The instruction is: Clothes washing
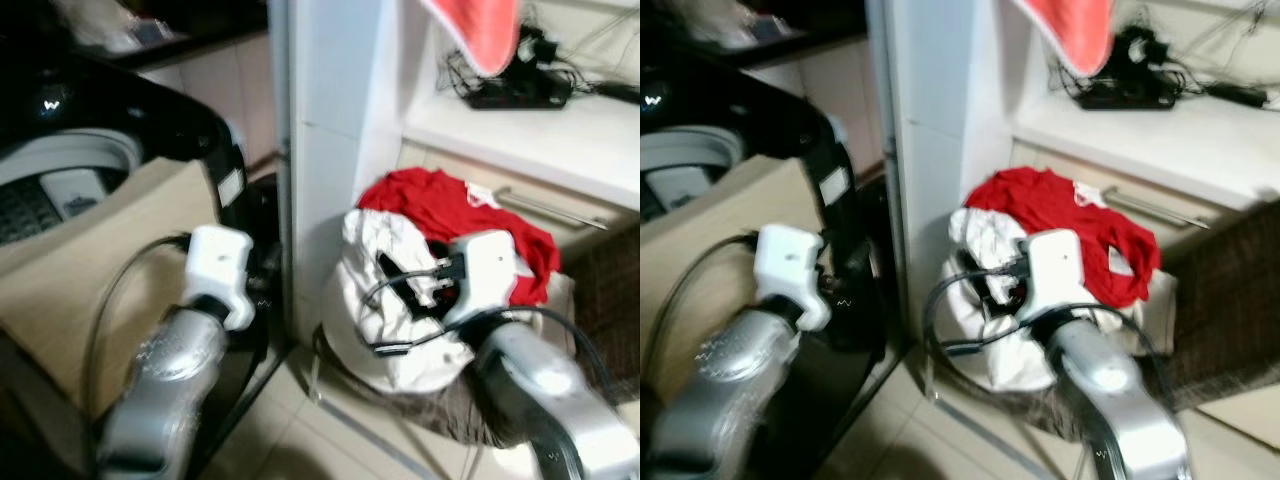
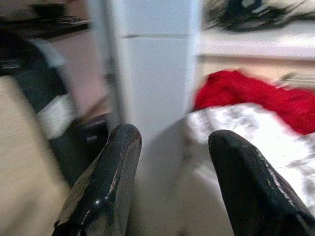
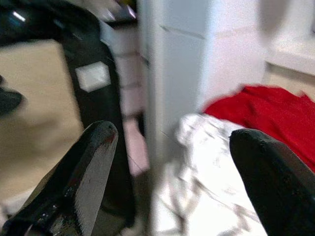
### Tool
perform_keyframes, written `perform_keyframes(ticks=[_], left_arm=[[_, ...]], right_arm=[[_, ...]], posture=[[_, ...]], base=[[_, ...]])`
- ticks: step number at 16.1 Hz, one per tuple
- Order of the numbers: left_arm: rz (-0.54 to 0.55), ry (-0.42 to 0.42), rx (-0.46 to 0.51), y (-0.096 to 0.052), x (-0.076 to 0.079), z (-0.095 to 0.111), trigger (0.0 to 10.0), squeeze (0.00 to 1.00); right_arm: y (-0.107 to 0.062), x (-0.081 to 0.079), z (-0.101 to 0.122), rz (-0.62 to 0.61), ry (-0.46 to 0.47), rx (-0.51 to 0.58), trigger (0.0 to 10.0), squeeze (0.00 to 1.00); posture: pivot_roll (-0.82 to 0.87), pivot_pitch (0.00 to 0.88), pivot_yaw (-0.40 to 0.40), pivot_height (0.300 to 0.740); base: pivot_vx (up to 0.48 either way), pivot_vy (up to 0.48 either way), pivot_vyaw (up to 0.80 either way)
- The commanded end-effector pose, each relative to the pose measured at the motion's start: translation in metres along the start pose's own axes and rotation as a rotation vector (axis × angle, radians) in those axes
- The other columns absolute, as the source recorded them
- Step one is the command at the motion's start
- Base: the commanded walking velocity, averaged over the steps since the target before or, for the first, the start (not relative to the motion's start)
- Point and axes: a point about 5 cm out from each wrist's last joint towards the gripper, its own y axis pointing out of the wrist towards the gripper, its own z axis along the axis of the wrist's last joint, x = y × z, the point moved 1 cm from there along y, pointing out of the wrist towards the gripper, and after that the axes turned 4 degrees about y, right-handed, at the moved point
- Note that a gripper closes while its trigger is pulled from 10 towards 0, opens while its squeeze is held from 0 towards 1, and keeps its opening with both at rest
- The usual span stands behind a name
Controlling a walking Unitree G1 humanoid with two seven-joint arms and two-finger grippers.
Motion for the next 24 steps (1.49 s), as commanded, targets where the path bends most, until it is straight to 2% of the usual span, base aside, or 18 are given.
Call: perform_keyframes(ticks=[1,7,10,17,20,24], left_arm=[[0.028,0.023,0.005,-0.002,-0.009,0.002,10.0,0.00],[0.030,0.039,0.007,0.001,-0.010,0.003,10.0,0.00],[0.032,0.055,0.006,0.000,-0.015,0.004,10.0,0.00],[0.016,0.069,0.001,0.001,-0.016,0.005,10.0,0.00],[0.013,0.065,0.004,0.002,-0.015,0.006,10.0,0.00],[0.030,0.056,0.006,0.005,-0.018,0.007,10.0,0.00]], right_arm=[[0.002,-0.004,0.000,0.017,0.014,-0.005,10.0,0.00],[0.002,-0.007,-0.001,0.071,0.000,-0.024,10.0,0.00],[0.003,-0.013,-0.003,0.092,0.021,-0.024,10.0,0.00],[0.002,-0.011,-0.007,0.059,0.044,-0.031,10.0,0.00],[0.002,-0.009,-0.005,0.040,0.083,-0.020,10.0,0.00],[0.004,-0.007,-0.005,0.024,0.059,-0.018,10.0,0.00]], posture=[[-0.03,0.000,-0.016,0.740],[-0.03,0.000,-0.007,0.740],[-0.02,0.000,0.000,0.740],[-0.02,0.000,0.014,0.740],[-0.02,0.000,0.022,0.740],[-0.02,0.000,0.019,0.740]], base=[[0.262,0.000,0.00],[0.263,0.000,0.00],[0.261,0.000,0.53],[0.254,0.000,0.00],[0.250,0.000,-0.21],[0.249,0.000,0.00]])
